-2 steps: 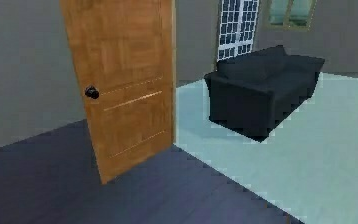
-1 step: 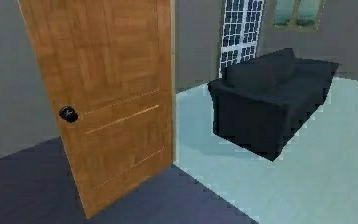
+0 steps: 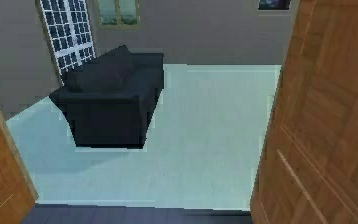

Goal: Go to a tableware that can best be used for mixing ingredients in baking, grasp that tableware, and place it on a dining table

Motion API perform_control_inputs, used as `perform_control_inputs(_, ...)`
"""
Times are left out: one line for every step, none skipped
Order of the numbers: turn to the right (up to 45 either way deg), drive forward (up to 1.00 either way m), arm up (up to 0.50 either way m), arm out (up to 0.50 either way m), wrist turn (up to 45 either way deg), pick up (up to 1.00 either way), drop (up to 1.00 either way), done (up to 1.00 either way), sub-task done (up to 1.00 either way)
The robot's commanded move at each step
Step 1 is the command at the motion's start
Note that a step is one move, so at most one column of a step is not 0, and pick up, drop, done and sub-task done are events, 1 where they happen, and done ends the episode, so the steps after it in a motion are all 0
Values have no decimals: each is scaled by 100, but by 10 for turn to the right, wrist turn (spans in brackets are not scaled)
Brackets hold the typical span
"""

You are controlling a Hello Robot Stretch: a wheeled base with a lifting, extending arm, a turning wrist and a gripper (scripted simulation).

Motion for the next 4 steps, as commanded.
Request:
perform_control_inputs(0, 55, 0, 0, 0, 0, 0, 0, 0)
perform_control_inputs(180, 0, 0, 0, 0, 0, 0, 0, 0)
perform_control_inputs(0, 100, 0, 0, 0, 0, 0, 0, 0)
perform_control_inputs(90, 0, 0, 0, 0, 0, 0, 0, 0)
